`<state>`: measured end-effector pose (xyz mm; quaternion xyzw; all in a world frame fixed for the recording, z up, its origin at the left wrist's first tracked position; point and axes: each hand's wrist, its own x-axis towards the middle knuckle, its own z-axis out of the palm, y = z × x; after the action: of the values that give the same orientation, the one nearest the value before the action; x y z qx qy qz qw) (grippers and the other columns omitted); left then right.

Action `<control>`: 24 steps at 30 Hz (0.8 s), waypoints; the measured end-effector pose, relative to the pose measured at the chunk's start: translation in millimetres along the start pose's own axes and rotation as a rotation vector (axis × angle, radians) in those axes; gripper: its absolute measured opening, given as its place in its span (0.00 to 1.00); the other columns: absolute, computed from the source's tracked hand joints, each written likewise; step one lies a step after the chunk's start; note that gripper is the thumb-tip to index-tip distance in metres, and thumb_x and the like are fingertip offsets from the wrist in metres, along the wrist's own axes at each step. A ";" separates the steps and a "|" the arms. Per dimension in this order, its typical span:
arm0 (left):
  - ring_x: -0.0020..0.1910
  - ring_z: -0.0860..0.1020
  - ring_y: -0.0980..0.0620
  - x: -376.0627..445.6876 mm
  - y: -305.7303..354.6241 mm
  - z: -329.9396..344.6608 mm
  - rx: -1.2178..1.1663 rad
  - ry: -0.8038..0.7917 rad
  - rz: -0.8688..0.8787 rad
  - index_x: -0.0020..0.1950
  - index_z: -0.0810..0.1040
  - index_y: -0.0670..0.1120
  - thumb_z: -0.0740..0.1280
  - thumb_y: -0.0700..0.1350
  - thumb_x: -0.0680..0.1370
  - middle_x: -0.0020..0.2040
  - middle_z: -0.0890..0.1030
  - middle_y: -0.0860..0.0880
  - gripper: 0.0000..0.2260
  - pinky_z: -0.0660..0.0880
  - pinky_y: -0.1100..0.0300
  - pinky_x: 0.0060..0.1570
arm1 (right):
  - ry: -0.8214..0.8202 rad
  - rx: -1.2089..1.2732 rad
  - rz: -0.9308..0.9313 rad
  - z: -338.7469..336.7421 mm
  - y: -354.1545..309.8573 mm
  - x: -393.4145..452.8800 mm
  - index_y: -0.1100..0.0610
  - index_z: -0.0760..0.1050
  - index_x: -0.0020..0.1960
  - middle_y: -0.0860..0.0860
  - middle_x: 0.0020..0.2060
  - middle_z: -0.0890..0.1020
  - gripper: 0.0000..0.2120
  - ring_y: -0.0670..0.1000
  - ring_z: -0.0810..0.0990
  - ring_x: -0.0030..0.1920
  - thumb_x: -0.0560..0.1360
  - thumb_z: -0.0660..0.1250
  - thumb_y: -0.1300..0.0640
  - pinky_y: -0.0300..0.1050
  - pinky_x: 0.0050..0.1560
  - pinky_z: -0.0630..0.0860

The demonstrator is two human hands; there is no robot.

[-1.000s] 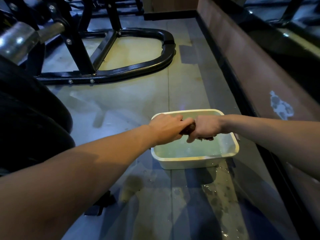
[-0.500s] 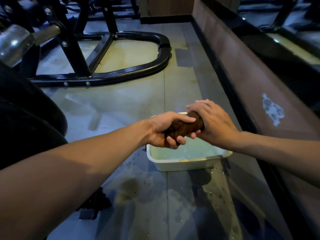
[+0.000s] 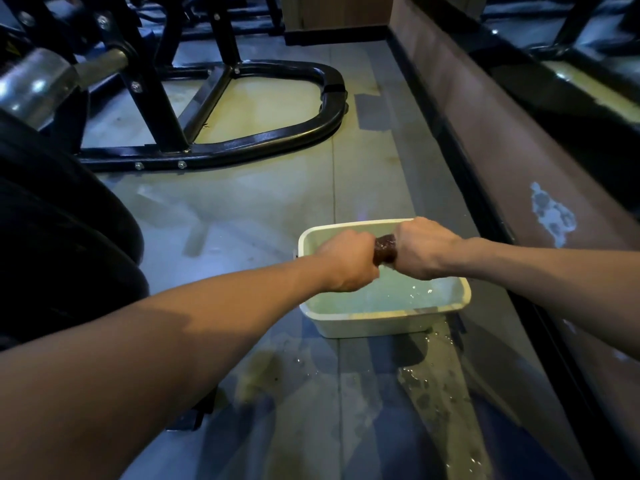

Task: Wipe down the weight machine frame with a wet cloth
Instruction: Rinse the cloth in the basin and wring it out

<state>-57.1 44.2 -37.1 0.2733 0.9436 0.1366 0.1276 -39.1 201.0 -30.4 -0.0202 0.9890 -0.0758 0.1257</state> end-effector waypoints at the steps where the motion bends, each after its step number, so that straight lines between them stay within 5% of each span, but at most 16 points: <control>1: 0.41 0.78 0.46 1.1 -3.8 -0.1 0.117 0.053 0.033 0.50 0.75 0.49 0.68 0.46 0.78 0.43 0.79 0.49 0.04 0.69 0.57 0.35 | -0.016 -0.002 0.031 1.7 -3.6 1.1 0.54 0.75 0.38 0.52 0.35 0.80 0.11 0.49 0.75 0.31 0.78 0.67 0.52 0.41 0.27 0.67; 4: 0.40 0.73 0.46 7.3 -18.2 -6.7 0.369 0.141 0.170 0.63 0.72 0.48 0.66 0.47 0.81 0.51 0.82 0.47 0.12 0.68 0.53 0.39 | -0.212 0.272 0.102 6.2 -9.0 6.1 0.57 0.76 0.41 0.52 0.32 0.78 0.07 0.51 0.74 0.29 0.77 0.69 0.57 0.41 0.27 0.68; 8: 0.40 0.78 0.44 11.2 -31.4 -17.2 0.549 0.181 0.381 0.67 0.65 0.47 0.64 0.50 0.83 0.52 0.83 0.47 0.15 0.65 0.56 0.32 | -0.603 0.800 0.242 0.8 -6.7 6.8 0.57 0.70 0.47 0.50 0.28 0.71 0.08 0.48 0.65 0.26 0.77 0.71 0.60 0.39 0.24 0.62; 13: 0.46 0.80 0.44 4.0 -37.9 2.8 0.488 0.215 0.531 0.69 0.67 0.50 0.65 0.51 0.83 0.56 0.79 0.48 0.17 0.71 0.54 0.34 | -0.699 0.649 0.182 -5.7 5.5 10.0 0.58 0.76 0.49 0.50 0.33 0.76 0.10 0.47 0.71 0.30 0.77 0.74 0.55 0.39 0.30 0.70; 16: 0.48 0.80 0.46 3.0 -35.9 9.3 0.235 0.218 0.341 0.64 0.73 0.51 0.67 0.48 0.80 0.53 0.81 0.50 0.13 0.71 0.54 0.40 | -0.570 0.617 0.104 -3.4 11.5 17.0 0.59 0.76 0.57 0.55 0.44 0.81 0.15 0.52 0.81 0.41 0.76 0.76 0.53 0.43 0.42 0.80; 18: 0.45 0.80 0.46 5.5 -31.2 7.3 -0.010 0.127 0.079 0.60 0.76 0.50 0.67 0.45 0.78 0.47 0.80 0.49 0.11 0.69 0.57 0.37 | -0.304 0.528 0.019 1.1 14.1 18.1 0.56 0.74 0.63 0.56 0.53 0.82 0.20 0.54 0.84 0.50 0.76 0.76 0.53 0.46 0.50 0.82; 21: 0.28 0.76 0.50 10.6 -29.3 1.9 -0.748 -0.128 -0.339 0.61 0.76 0.44 0.68 0.42 0.79 0.40 0.79 0.44 0.11 0.70 0.61 0.25 | 0.159 0.284 -0.177 10.6 26.7 5.7 0.50 0.62 0.79 0.51 0.73 0.71 0.36 0.50 0.73 0.70 0.76 0.75 0.50 0.50 0.70 0.74; 24: 0.25 0.71 0.55 5.2 -25.9 -10.5 -1.299 -0.360 -0.452 0.63 0.73 0.45 0.66 0.42 0.82 0.37 0.77 0.45 0.10 0.67 0.66 0.20 | 0.301 -0.063 -0.474 23.2 38.6 -9.9 0.50 0.51 0.84 0.49 0.81 0.61 0.47 0.50 0.61 0.79 0.75 0.73 0.43 0.51 0.78 0.63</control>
<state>-77.2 24.0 -36.7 -0.0424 0.6691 0.5945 0.4440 -24.5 236.3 -56.2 -0.2435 0.9660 -0.0744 -0.0448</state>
